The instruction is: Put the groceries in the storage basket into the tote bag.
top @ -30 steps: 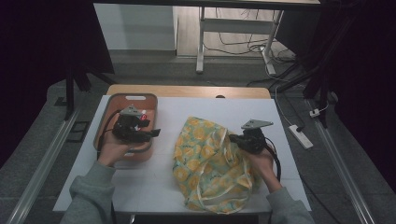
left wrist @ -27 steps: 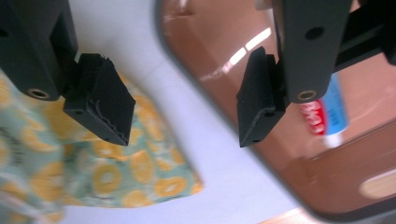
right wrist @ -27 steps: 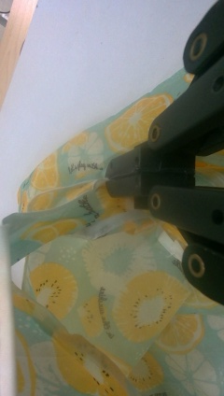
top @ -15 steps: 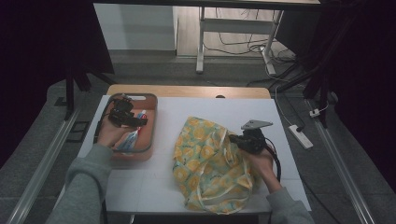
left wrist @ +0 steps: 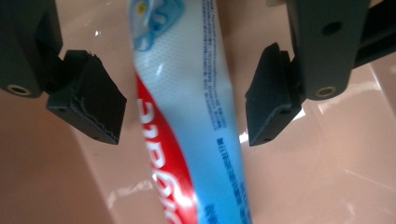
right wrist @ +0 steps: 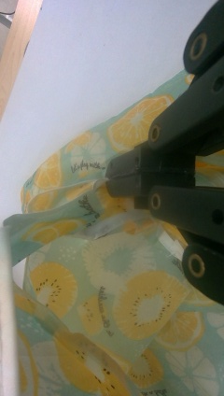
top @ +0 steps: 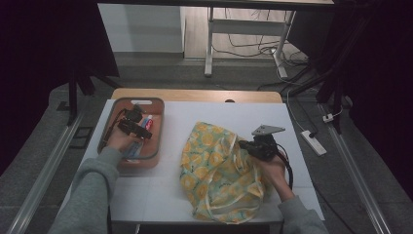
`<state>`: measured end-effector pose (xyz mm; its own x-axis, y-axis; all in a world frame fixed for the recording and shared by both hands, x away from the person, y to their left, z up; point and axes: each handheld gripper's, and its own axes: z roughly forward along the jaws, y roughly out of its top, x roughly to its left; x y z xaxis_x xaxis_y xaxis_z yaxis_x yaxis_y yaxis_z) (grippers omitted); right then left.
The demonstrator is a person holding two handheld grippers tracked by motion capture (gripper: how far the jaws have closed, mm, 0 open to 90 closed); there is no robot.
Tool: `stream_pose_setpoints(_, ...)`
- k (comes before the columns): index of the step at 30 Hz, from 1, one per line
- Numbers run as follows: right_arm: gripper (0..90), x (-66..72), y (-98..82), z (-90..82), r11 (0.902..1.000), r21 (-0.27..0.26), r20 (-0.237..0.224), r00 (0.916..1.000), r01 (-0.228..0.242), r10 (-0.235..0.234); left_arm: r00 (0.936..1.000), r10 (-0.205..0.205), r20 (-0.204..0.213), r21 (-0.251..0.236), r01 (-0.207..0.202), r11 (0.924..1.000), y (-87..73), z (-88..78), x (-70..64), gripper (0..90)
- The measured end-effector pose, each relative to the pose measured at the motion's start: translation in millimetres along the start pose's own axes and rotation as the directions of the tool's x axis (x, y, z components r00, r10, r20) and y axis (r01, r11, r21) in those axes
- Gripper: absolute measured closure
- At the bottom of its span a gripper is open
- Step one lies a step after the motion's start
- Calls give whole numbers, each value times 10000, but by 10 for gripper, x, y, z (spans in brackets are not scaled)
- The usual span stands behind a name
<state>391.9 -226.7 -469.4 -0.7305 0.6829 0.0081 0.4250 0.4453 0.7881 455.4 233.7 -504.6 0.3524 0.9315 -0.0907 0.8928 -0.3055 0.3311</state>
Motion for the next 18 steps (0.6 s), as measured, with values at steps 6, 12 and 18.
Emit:
stream_pose_setpoints(6, 900, -2, -4, 11, 10000, 80, 9, 10000, 16, -16, 9996, -170, 208, 38, 169, 9998, -15, 37, 50, 403)
stream_pose_setpoints(12, 900, -2, -7, 8, 10000, 90, 49, 10000, 30, -30, 9973, -615, 390, 64, 613, 9981, -25, 13, 132, 515)
stream_pose_setpoints(18, 900, -10, -10, -2, 10000, 73, 88, 10000, -5, 4, 9918, -971, 829, -170, 989, 9950, -57, -55, 230, 715)
